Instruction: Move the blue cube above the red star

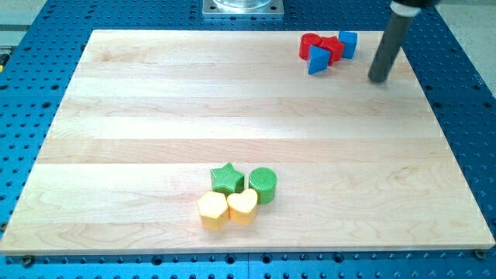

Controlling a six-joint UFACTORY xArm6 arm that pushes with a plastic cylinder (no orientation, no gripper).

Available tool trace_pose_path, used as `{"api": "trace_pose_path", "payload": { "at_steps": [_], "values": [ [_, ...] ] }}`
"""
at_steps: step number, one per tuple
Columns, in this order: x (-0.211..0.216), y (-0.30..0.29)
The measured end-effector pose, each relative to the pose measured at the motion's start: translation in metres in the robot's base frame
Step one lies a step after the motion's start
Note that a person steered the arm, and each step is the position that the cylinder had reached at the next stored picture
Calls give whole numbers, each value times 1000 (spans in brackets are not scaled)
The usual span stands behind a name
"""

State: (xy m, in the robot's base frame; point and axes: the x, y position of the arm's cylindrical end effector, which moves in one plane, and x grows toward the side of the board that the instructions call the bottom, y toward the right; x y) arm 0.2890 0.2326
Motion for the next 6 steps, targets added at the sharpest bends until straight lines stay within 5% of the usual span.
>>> {"api": "trace_pose_path", "payload": {
  "at_steps": [1,4,6],
  "values": [
    [-57,23],
    [-18,-111],
    [-64,-115]
  ]
}}
